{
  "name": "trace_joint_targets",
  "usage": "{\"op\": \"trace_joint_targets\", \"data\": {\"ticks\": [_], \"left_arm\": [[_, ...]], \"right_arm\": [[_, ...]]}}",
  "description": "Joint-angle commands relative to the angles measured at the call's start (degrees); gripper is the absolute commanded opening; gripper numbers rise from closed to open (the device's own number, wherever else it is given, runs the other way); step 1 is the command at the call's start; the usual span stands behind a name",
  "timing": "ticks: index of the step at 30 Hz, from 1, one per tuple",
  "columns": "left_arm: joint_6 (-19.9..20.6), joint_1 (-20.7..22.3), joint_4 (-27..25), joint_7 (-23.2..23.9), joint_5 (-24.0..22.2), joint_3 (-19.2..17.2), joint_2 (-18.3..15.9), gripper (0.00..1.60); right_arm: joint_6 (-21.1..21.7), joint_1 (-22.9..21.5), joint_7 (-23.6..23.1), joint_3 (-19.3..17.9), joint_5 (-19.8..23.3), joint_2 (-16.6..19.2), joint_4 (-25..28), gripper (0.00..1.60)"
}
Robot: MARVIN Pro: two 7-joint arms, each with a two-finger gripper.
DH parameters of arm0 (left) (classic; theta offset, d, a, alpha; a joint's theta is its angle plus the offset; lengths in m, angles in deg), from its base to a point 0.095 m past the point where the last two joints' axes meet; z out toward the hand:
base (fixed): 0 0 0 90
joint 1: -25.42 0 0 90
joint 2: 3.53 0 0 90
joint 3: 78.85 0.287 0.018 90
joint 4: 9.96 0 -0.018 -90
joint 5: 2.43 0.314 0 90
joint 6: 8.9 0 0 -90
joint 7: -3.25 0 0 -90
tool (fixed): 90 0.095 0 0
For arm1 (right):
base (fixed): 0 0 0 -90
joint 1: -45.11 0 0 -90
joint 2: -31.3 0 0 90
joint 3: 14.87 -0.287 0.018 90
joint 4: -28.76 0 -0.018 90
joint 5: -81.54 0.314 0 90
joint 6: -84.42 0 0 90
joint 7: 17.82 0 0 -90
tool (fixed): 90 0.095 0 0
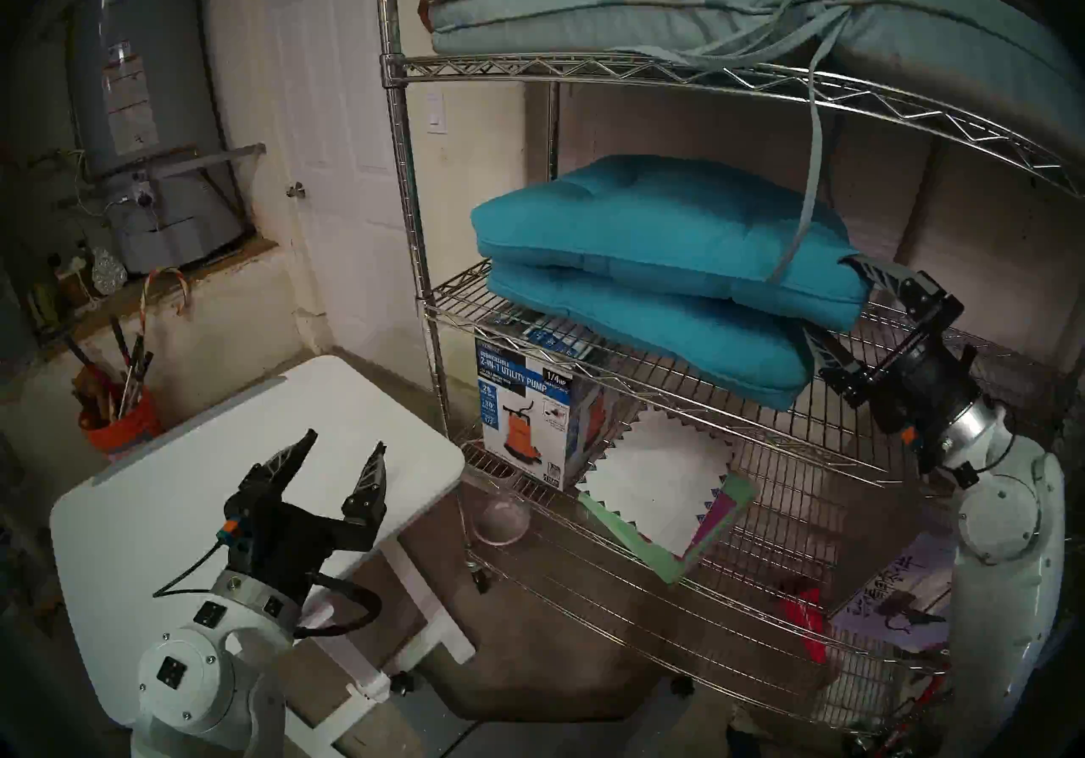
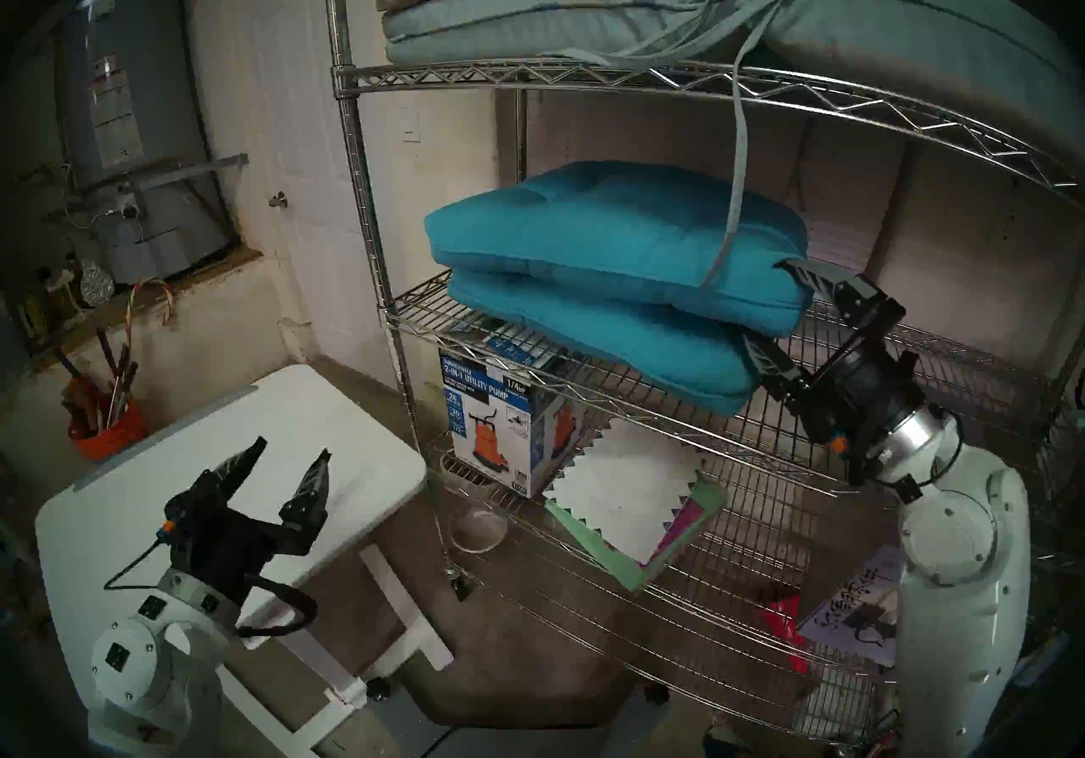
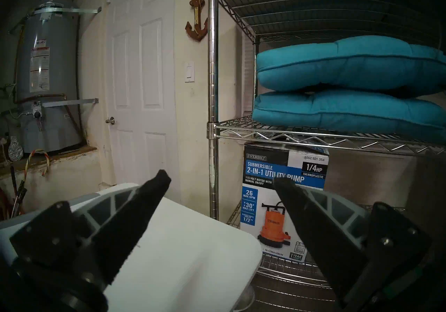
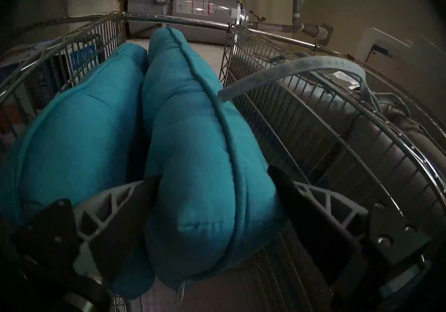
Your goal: Take cushion off the shelf
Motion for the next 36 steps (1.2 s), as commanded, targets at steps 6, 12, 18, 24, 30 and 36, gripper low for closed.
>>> {"op": "trace_joint_targets", "data": {"ticks": [6,12,18,24,30,36], "left_arm": [[-0.1,0.0,-1.2,-0.1,-0.1,-0.1,0.2,1.60],[-0.1,0.0,-1.2,-0.1,-0.1,-0.1,0.1,1.60],[-0.1,0.0,-1.2,-0.1,-0.1,-0.1,0.1,1.60],[-0.2,0.0,-1.1,-0.1,-0.1,-0.1,0.1,1.60],[-0.2,0.0,-1.1,-0.1,-0.1,-0.1,0.1,1.60],[-0.1,0.0,-1.2,-0.1,-0.1,-0.1,0.1,1.60]], "right_arm": [[-1.0,0.3,-1.5,1.3,3.5,0.8,0.5,0.00],[-1.4,2.2,-1.7,2.1,4.1,-0.7,2.3,0.00],[-1.8,4.3,-1.3,1.6,4.7,-2.1,4.5,0.00],[-1.6,7.1,-1.7,-0.7,6.7,-3.1,8.2,0.00],[-2.3,9.6,-2.0,-2.6,9.2,-3.9,11.3,0.00],[-1.5,11.7,-3.4,-3.3,10.5,-4.7,13.2,0.00]]}}
